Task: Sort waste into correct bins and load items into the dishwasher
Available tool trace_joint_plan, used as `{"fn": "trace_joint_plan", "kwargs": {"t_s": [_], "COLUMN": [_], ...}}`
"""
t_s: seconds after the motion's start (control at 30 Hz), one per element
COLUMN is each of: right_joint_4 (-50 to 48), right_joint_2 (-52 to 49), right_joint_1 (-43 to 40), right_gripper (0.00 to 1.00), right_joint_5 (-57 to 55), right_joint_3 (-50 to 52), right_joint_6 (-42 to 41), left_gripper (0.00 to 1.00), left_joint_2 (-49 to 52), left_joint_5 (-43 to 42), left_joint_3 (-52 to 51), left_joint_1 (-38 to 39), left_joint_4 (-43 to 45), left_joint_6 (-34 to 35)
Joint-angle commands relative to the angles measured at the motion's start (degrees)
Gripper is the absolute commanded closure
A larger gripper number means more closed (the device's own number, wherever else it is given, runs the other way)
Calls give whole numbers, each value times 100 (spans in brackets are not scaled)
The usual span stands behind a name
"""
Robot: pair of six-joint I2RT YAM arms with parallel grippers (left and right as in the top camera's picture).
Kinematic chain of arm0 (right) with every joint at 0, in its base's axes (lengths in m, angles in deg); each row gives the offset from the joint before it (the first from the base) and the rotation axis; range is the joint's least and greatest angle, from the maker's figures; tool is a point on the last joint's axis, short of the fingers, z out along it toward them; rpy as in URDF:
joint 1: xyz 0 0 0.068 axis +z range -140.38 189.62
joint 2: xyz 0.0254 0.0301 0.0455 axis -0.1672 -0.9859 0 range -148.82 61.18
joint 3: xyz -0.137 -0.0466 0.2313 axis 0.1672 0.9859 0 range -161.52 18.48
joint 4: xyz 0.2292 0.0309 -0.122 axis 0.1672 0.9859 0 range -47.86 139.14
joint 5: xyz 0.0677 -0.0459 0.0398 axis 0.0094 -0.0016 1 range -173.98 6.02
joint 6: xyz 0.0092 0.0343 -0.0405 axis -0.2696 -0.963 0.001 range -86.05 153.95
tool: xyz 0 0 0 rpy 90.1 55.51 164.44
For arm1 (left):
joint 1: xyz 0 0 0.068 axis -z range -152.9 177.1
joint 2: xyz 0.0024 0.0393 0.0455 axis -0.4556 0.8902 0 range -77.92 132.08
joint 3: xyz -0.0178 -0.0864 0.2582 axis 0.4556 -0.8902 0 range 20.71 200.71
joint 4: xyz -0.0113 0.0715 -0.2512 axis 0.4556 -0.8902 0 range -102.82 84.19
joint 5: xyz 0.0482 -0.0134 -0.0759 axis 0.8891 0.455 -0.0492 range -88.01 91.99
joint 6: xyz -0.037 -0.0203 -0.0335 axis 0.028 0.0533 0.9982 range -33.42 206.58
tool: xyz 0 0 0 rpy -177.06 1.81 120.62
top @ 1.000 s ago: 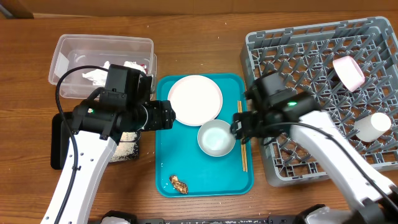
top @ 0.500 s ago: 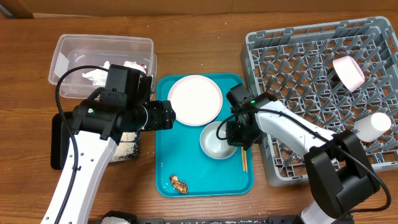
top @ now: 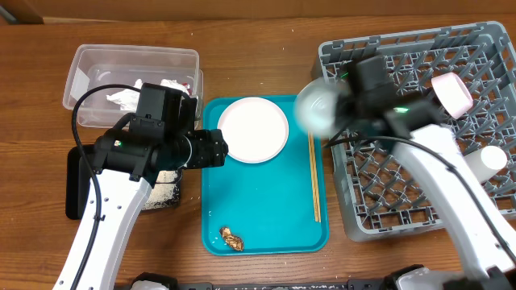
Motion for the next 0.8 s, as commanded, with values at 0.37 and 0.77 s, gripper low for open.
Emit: {"fn": "trace_joint_plan", "kwargs": {"t_s": [0.37,0.77], "right_joint_4": [-3576,-4446], "right_joint_2": [-1246,-3091], "right_joint_1": [-1749,-1847], "right_gripper": [96,96], "right_joint_5": [-5480,-5517], "right_joint_3": [83,83], "right_joint_6": [929,1471], "left_gripper": [18,18], "left_joint_2": [-2,-2], "left_joint_5": [44,17], "left_joint_3": [70,70], "left_joint_1": [-24,-24], "left_joint_4": [66,70], "left_joint_6": [-4,0]}}
